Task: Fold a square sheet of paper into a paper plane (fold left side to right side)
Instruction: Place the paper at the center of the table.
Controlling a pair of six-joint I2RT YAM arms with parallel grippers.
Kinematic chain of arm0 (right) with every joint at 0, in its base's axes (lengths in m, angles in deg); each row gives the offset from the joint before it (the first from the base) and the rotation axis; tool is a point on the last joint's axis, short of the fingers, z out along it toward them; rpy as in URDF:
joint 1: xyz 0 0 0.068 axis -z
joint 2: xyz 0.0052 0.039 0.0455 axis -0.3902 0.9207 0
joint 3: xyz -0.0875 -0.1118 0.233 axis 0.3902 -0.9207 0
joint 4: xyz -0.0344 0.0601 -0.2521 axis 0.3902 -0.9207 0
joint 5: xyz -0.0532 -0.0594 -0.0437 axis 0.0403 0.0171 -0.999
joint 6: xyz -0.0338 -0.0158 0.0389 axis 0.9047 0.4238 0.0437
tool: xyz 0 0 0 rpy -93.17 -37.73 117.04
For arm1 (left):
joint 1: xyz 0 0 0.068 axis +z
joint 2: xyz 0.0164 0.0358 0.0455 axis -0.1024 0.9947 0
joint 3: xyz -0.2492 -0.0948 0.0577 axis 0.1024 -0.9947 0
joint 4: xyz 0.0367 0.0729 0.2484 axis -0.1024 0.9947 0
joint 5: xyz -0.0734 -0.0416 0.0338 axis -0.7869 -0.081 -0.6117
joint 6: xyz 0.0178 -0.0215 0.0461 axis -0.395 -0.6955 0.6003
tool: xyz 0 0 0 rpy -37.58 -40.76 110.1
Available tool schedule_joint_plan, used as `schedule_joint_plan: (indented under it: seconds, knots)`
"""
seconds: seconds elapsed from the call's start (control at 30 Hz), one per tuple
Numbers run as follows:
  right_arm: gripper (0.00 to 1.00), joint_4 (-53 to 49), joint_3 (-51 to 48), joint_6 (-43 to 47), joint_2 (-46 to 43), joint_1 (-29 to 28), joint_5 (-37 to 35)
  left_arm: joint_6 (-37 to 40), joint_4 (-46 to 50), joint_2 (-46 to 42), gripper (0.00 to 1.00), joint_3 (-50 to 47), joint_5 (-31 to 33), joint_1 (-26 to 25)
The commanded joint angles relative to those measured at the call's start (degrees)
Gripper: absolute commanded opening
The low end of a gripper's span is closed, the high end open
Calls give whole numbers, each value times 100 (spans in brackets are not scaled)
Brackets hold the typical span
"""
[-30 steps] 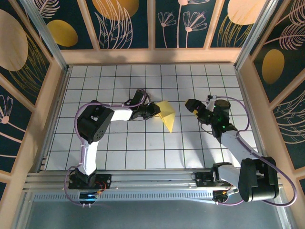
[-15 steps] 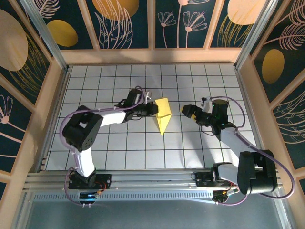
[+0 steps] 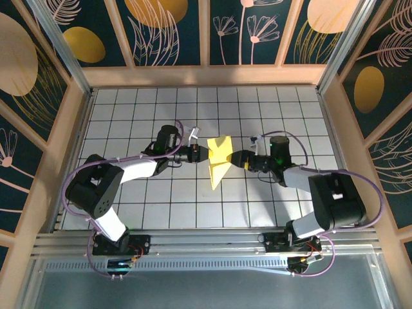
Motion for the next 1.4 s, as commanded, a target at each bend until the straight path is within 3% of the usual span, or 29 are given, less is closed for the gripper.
schedule_joint_plan:
  seconds: [0.0, 0.23, 0.53, 0.93, 1.1, 1.2, 1.37]
  knots:
    - [98, 658, 105, -41, 215, -218, 249, 100, -400, -105, 0, -68, -349, 5]
    - [85, 436, 224, 52, 69, -186, 259, 365, 131, -51, 0, 9, -96, 5]
    - [60, -284, 564, 413, -41, -10, 178, 518, 508, 46, 0, 89, 56, 4]
    - [46, -1125, 1260, 1042, 337, 21, -29, 609, 713, 112, 0, 171, -54, 9]
    - [36, -1161, 1281, 1045, 454, 22, -113, 614, 724, 109, 0, 141, -31, 4]
    - [25, -1160, 1275, 984, 529, -3, -227, 648, 767, 283, 0, 147, 6, 5]
    - [5, -1276, 1274, 836, 764, -128, -675, 833, 1180, 230, 36, 207, 634, 9]
